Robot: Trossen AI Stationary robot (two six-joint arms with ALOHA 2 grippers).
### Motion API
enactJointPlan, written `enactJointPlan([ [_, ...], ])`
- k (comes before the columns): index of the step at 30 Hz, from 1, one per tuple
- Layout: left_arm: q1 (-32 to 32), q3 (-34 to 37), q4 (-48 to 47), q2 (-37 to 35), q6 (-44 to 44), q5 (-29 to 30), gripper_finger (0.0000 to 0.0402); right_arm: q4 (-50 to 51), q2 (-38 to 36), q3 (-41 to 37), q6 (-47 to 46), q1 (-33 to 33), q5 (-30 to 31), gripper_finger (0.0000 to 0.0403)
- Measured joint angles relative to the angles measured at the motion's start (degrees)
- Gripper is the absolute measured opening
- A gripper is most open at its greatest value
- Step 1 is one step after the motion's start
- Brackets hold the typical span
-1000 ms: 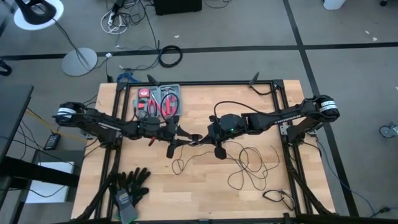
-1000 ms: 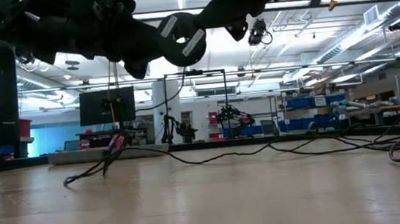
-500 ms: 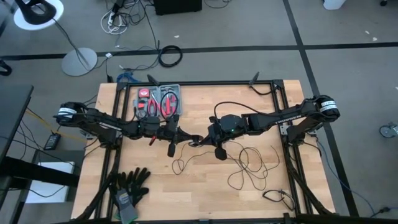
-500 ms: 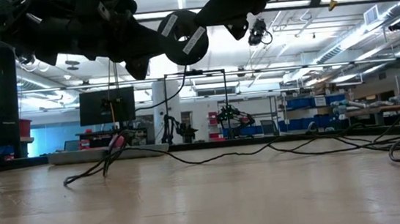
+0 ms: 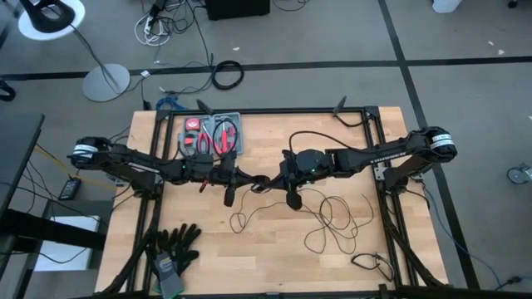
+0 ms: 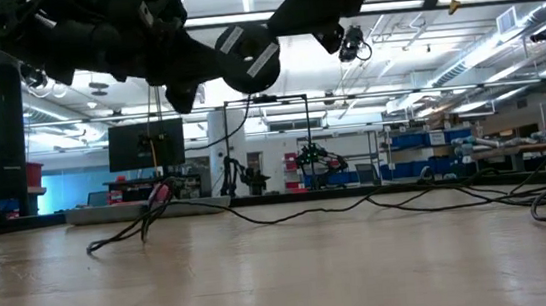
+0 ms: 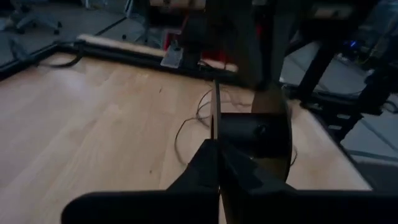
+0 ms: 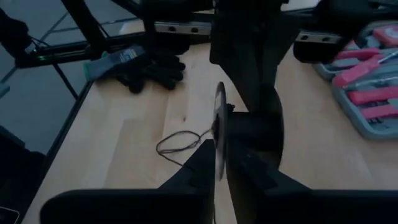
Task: Coil cords
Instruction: Coil the black wire onto the spool
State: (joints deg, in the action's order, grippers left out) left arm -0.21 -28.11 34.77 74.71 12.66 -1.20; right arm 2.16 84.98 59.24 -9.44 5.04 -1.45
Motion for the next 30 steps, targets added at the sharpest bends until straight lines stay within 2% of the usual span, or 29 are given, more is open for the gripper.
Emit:
enactJointPlan([
  [4,-0.07,-0.01,-10.18,-5.77,1.67,6.28,0.0001,4.95,-1.5,0.0,-1.22,0.07,0.21,0.004],
  [9,1.44,0.04,-24.45,-11.83,8.72,16.15,0.0,8.99,-1.71,-0.11,-3.6,0.8,5.33,0.0038],
  [13,4.37,0.06,-29.85,-12.41,15.35,24.19,0.0,3.31,-1.1,-4.01,-3.91,2.2,10.02,0.0038],
  [18,7.6,0.11,-32.43,-10.67,24.92,33.81,0.0,-17.43,1.98,-11.63,-4.02,2.78,12.34,0.0035],
  [23,7.81,0.17,-32.42,-9.43,28.65,35.07,0.0,-39.58,8.11,-14.55,-3.34,1.72,12.32,0.0036],
  [26,7.42,0.16,-31.81,-9.54,29.79,34.99,0.0,-43.83,12.31,-12.31,-2.28,0.86,12.43,0.0034],
  [30,6.07,0.1,-31.3,-9.74,31.24,31.42,0.0,-43.86,16.38,-6.91,-0.85,-0.52,12.26,0.0033],
])
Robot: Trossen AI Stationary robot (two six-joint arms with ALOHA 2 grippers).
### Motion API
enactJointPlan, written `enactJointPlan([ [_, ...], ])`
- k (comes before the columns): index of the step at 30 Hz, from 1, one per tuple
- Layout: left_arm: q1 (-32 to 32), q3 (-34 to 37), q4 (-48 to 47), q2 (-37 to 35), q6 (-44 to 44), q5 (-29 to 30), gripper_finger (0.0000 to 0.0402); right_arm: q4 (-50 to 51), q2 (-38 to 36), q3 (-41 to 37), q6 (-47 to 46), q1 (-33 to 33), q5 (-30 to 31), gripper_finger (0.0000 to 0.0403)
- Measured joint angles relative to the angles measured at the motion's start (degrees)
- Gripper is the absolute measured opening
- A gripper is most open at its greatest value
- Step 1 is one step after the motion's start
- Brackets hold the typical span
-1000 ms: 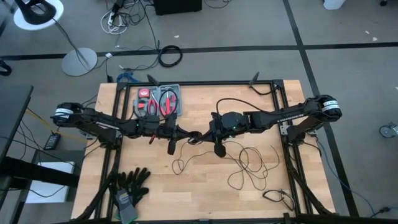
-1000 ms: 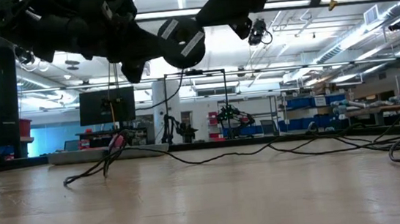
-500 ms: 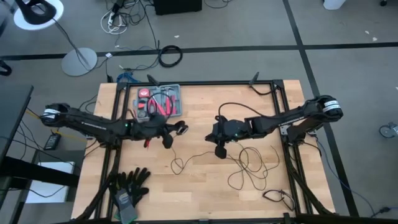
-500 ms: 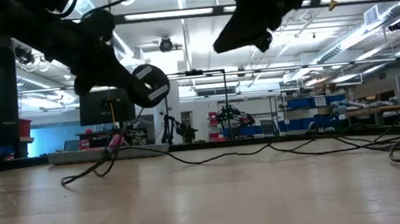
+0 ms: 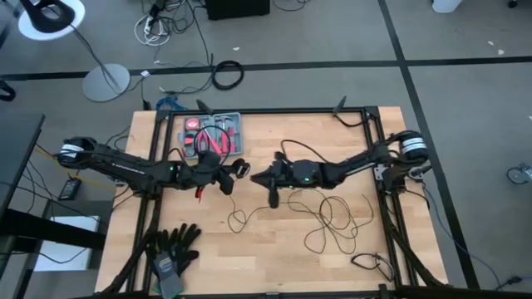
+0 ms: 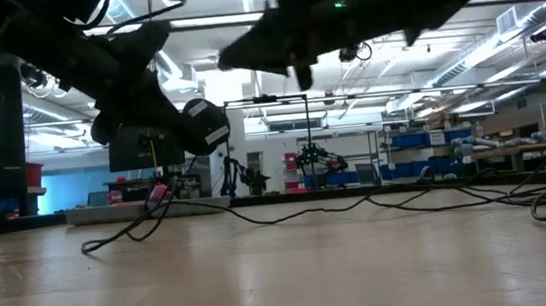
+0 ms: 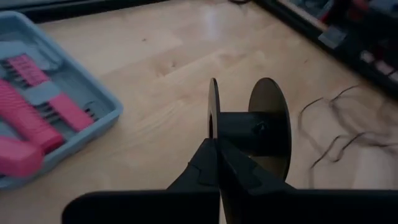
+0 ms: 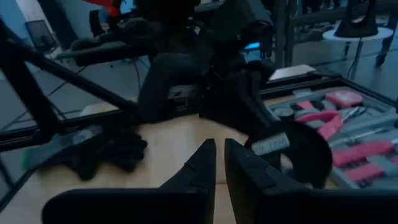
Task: Coil cords
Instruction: Coil the black wire onto the spool
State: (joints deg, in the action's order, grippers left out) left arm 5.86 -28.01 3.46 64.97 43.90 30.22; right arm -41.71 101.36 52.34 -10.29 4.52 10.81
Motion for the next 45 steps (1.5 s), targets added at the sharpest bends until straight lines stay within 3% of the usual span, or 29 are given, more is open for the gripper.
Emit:
enactJointPlan([
  [5,-1.06,-0.21,-2.34,0.0,3.34,-1.83,0.0,4.78,1.98,5.58,1.14,-1.94,0.31,0.0032],
  [13,-1.37,-7.42,-22.33,1.32,7.58,2.67,0.0,11.38,1.78,9.86,1.1,-3.76,0.33,0.0032],
  [25,-1.35,-9.12,-22.57,3.45,7.23,0.02,0.0,16.09,1.73,10.1,0.88,-3.94,1.51,0.0029],
  [34,-1.26,-9.12,-20.08,3.41,7.21,-3.93,0.0,23.47,1.73,10.08,-1.88,-4.05,3.08,0.0004],
  [45,-1.24,-9.12,-19.65,3.41,6.73,-4.01,0.0,26.62,1.71,10.08,-2.27,-3.89,3.04,0.0002],
])
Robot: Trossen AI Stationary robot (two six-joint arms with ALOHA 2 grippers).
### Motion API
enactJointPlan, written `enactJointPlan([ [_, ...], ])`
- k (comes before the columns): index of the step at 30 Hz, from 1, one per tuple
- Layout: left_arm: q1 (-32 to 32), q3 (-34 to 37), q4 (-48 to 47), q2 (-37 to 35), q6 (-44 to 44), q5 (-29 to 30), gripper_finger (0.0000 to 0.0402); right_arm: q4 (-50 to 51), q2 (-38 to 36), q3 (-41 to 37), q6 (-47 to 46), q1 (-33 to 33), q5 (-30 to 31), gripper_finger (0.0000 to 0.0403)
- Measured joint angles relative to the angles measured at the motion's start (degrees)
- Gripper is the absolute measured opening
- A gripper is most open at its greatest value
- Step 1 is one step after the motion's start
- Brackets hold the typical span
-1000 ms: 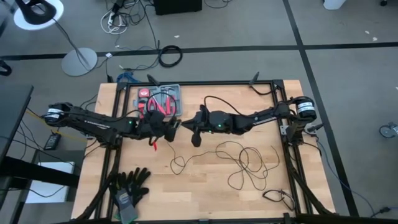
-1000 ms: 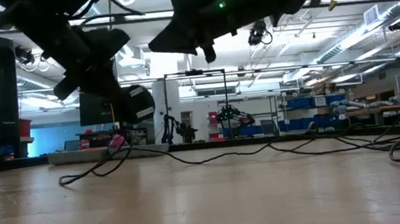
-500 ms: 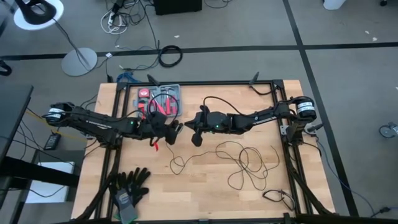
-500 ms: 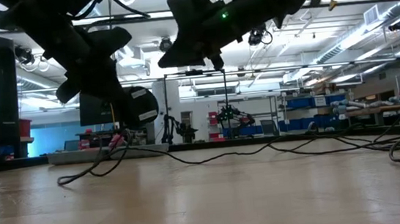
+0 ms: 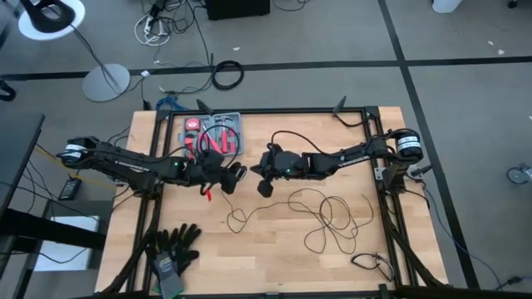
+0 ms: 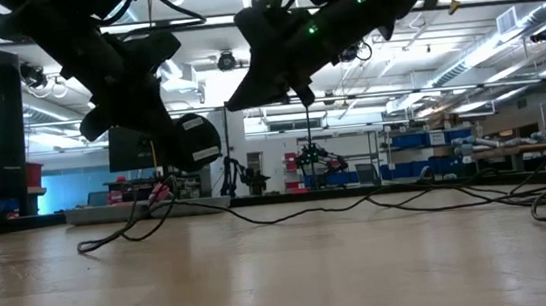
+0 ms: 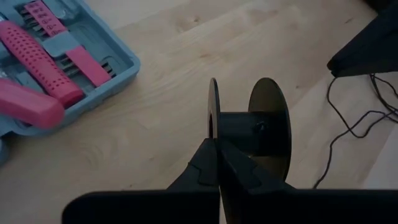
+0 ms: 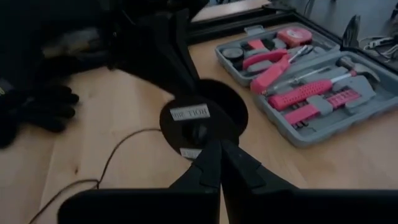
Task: Coil cords
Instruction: Coil the black wire onto the spool
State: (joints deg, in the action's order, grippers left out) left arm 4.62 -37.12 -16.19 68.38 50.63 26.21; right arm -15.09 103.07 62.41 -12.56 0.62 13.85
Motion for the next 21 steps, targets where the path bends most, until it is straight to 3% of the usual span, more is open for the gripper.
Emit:
enactJointPlan([
  [10,0.0,0.04,2.25,-0.28,-14.77,2.58,0.0,14.67,-2.25,-0.04,-5.35,3.12,-0.67,0.0001],
  [15,0.2,0.04,9.68,-0.28,-21.84,2.54,0.0,21.99,-6.55,-2.09,-5.31,8.5,8.66,0.0001],
  [21,0.85,0.04,21.49,-0.24,-30.19,2.26,0.0,14.72,-13.68,-15.44,-11.81,13.67,15.97,0.0001],
])
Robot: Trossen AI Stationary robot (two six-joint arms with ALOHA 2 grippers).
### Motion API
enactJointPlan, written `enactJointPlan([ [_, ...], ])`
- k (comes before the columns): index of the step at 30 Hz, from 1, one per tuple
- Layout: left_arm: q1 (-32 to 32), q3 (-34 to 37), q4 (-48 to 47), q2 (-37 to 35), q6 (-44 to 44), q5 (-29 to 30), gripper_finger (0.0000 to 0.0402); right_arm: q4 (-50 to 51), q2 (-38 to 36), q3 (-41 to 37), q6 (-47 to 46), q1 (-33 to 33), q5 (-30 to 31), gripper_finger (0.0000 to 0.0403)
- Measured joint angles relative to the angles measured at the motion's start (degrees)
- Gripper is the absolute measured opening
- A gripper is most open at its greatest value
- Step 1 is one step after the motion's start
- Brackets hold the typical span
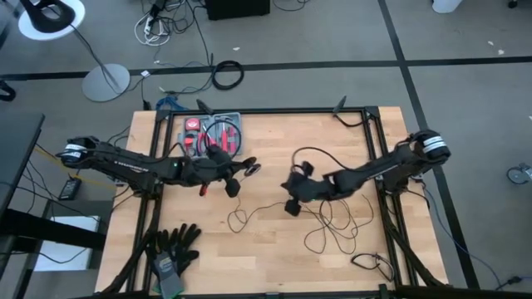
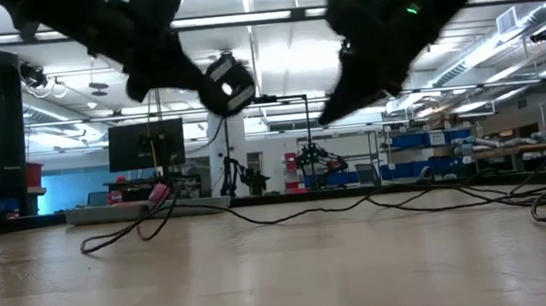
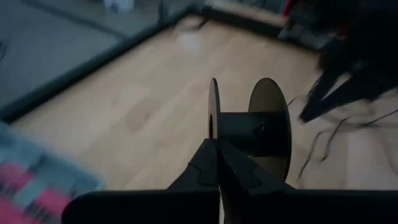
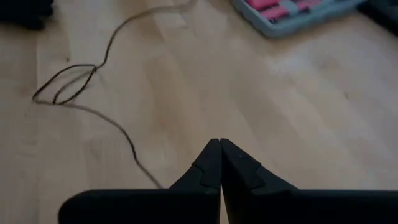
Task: Coil cords
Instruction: Coil the black wire onto the spool
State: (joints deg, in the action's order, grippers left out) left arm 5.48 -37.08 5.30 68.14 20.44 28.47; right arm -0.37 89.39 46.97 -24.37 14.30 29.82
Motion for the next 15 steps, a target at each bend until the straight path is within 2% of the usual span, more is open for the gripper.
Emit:
enactJointPlan([
  [4,-0.15,0.0,9.52,1.37,-5.79,-0.49,0.0,-21.0,-1.48,-11.46,-2.61,1.08,0.01,0.0001],
  [7,-0.49,0.0,17.22,3.27,-10.33,-2.68,0.0,-40.44,0.79,-17.79,-2.74,0.77,0.1,0.0002],
  [9,-0.67,0.0,21.54,4.75,-12.91,-3.62,0.0,-49.26,3.13,-19.96,-2.58,-0.02,0.14,0.0003],
  [12,-1.33,0.02,27.25,7.23,-15.67,-3.7,0.0,-56.76,6.45,-20.48,-1.42,-1.56,0.18,0.0004],
  [15,-3.21,0.02,30.76,9.65,-15.8,-3.7,0.0,-57.51,10.06,-18.63,1.88,-3.29,0.11,0.0004],
])
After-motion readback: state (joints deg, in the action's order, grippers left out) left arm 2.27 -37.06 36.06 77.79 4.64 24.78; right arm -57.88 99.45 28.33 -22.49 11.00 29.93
